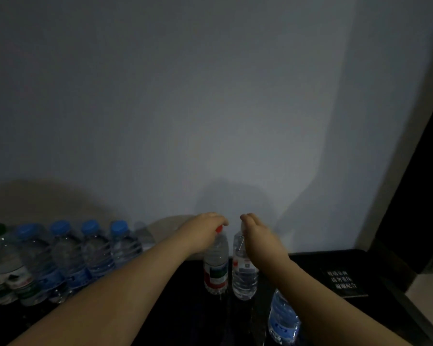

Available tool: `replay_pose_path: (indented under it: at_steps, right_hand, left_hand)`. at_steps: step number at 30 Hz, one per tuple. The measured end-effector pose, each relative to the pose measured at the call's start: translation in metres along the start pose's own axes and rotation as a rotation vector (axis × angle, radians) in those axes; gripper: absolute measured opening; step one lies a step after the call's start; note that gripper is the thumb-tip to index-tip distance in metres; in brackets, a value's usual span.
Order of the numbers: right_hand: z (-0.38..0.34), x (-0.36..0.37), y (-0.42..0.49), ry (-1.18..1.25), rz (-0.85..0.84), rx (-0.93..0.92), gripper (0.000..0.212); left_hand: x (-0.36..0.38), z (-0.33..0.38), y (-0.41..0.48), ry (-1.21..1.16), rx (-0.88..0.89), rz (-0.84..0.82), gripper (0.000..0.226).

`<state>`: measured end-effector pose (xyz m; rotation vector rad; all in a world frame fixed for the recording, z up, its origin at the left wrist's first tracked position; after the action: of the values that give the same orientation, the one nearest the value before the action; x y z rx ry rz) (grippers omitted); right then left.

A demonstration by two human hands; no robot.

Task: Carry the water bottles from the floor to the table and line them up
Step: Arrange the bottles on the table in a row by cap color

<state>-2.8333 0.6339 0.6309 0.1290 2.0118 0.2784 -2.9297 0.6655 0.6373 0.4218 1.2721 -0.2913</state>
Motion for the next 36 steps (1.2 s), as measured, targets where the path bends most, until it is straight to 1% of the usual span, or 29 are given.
replay_pose_path:
  at_steps: [6, 9, 12, 18, 22, 25, 26, 29, 32, 36]
  right_hand:
    - [0.001, -0.002, -0.001, -0.009, -0.002, -0.006, 0.055]
    - [0.001, -0.003, -0.002, 0.001, -0.002, -0.001, 0.055]
    - [0.001, -0.003, -0.003, 0.015, -0.010, 0.007, 0.054]
    - [0.000, -0.002, -0.005, 0.032, 0.000, 0.023, 0.055]
    - [0.004, -0.004, -0.006, 0.041, 0.014, 0.035, 0.055]
    - [0.003, -0.003, -0.005, 0.045, 0.021, 0.032, 0.054]
    - [0.002, -0.003, -0.004, 0.040, 0.020, 0.028, 0.054]
    - [0.001, 0.000, -0.003, 0.034, 0.006, 0.030, 0.056]
    - [0.002, -0.001, -0.003, 0.030, -0.001, 0.030, 0.057]
    - [0.001, -0.001, -0.003, 0.026, 0.006, 0.027, 0.055]
  left_hand:
    - [-0.006, -0.004, -0.005, 0.127, -0.015, 0.036, 0.039]
    - [-0.015, -0.014, -0.010, 0.259, -0.083, 0.096, 0.030]
    - [-0.023, -0.027, -0.017, 0.352, -0.155, 0.138, 0.032]
    - [-0.014, -0.024, -0.019, 0.197, -0.139, 0.132, 0.029]
    - [-0.013, -0.028, -0.021, 0.098, -0.120, 0.066, 0.036]
    - [-0.019, -0.031, -0.022, 0.128, -0.115, 0.042, 0.037]
    - [-0.021, -0.032, -0.022, 0.156, -0.131, 0.042, 0.040]
    - [-0.023, -0.042, -0.028, 0.268, -0.232, 0.071, 0.048]
    - [-0.020, -0.051, -0.033, 0.242, -0.300, 0.090, 0.045]
    - [-0.014, -0.043, -0.033, 0.140, -0.249, 0.096, 0.033]
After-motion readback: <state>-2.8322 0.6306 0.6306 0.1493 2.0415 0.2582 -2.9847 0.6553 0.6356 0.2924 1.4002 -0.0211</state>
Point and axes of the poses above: each hand's wrist, its own y-axis towards the middle knuckle, its own x-axis out of the palm, z = x × y, the point moved 10 cm from there along y, towards the middle knuckle, and after that the axes turned 8 degrees about z, right-handed, at the moved point
